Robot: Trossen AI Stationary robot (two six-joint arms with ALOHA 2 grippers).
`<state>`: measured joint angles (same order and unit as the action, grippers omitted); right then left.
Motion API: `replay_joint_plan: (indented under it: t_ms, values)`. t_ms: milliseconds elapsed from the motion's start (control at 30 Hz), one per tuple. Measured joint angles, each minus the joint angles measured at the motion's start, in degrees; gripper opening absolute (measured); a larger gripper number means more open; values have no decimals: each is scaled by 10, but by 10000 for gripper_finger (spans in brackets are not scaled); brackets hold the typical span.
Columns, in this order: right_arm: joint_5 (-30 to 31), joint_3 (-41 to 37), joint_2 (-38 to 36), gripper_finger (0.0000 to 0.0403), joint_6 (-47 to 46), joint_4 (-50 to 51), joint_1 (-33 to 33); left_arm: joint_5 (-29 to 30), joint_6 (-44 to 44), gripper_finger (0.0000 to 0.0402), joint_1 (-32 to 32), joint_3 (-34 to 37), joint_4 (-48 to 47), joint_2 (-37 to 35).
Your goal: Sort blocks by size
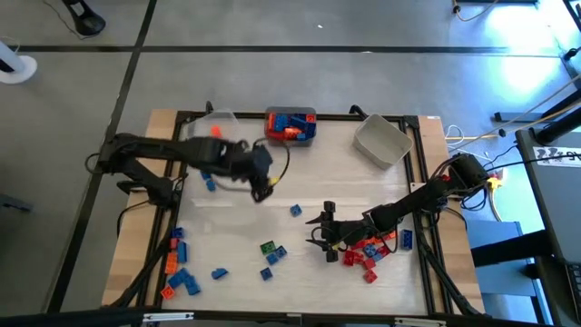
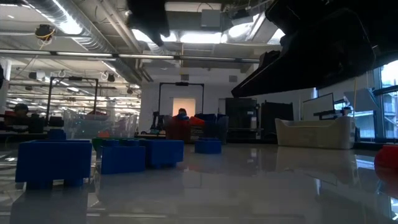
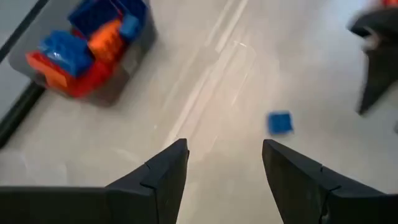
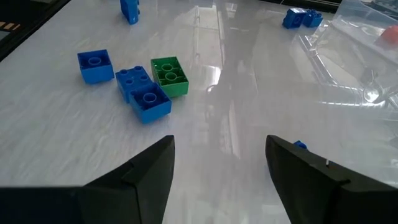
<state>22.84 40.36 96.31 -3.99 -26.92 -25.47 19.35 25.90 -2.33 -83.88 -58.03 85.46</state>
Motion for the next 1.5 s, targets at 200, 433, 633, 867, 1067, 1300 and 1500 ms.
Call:
replay_joint_plan:
  t_ms: [200, 433, 633, 867, 1067, 1300, 1500]
  values:
    - [0, 0, 0, 248, -2, 0, 0, 16, 124, 196, -120, 0, -55, -2]
    - [0, 0, 0, 248, -2, 0, 0, 51, 297, 196, -259, 0, -116, -1]
    - [-15, 0, 0, 248, -2, 0, 0, 55, 439, 196, -378, 0, -144, 5]
    - [-30, 0, 0, 248, -2, -4, 0, 53, 581, 195, -482, 0, -151, 29]
    - [-30, 0, 0, 248, -2, -4, 0, 16, 674, 195, -543, 0, -151, 67]
    - [-30, 0, 0, 248, -2, -4, 0, -68, 758, 195, -582, 0, -150, 113]
    - [-30, 0, 0, 248, -2, -4, 0, -116, 796, 195, -596, 0, -151, 148]
